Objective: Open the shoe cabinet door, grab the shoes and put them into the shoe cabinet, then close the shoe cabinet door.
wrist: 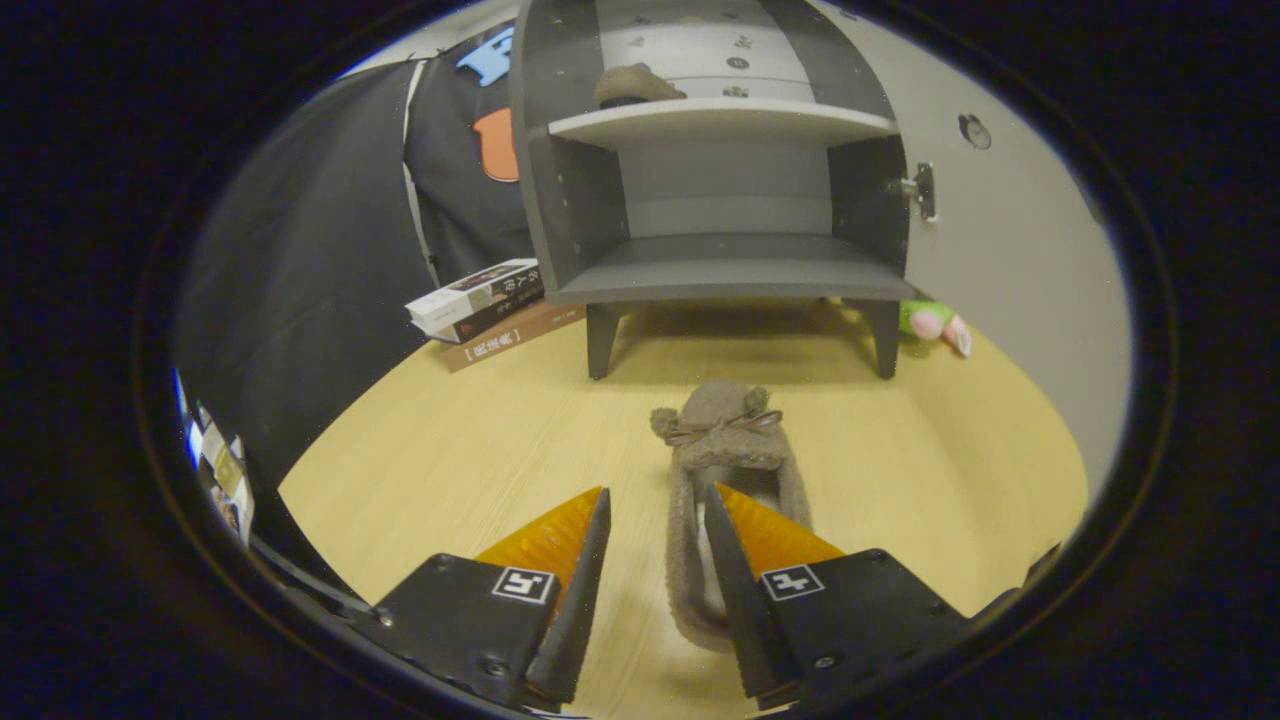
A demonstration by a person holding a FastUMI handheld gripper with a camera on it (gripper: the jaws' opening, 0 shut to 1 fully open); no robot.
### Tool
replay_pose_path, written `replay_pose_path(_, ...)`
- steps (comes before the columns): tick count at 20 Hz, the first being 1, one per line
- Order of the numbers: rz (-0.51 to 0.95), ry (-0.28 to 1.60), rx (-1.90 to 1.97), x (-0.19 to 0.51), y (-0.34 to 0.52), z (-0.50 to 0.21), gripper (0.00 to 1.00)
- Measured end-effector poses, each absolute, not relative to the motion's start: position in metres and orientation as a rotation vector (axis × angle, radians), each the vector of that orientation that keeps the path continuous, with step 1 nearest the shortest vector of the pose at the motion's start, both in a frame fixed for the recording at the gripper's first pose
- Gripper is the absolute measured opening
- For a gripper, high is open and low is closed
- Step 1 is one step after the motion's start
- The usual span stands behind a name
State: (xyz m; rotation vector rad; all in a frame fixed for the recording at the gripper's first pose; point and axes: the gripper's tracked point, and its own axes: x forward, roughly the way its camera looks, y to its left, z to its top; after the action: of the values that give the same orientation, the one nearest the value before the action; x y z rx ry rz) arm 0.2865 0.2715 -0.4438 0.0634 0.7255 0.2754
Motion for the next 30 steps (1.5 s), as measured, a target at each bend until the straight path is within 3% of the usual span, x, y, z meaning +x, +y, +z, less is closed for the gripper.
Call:
replay_pose_path(3,0.232,0.767,0.110,0.308,0.258,-0.463,0.33)
replay_pose_path(4,0.250,0.785,0.167,0.306,0.264,-0.464,0.11)
replay_pose_path(8,0.283,0.752,0.301,0.307,0.258,-0.450,0.06)
replay_pose_path(16,0.372,0.644,0.346,0.274,0.266,-0.366,0.05)
replay_pose_path(22,0.500,0.510,0.339,0.253,0.285,-0.232,0.04)
replay_pose_path(30,0.466,0.279,0.185,0.259,0.283,-0.069,0.05)
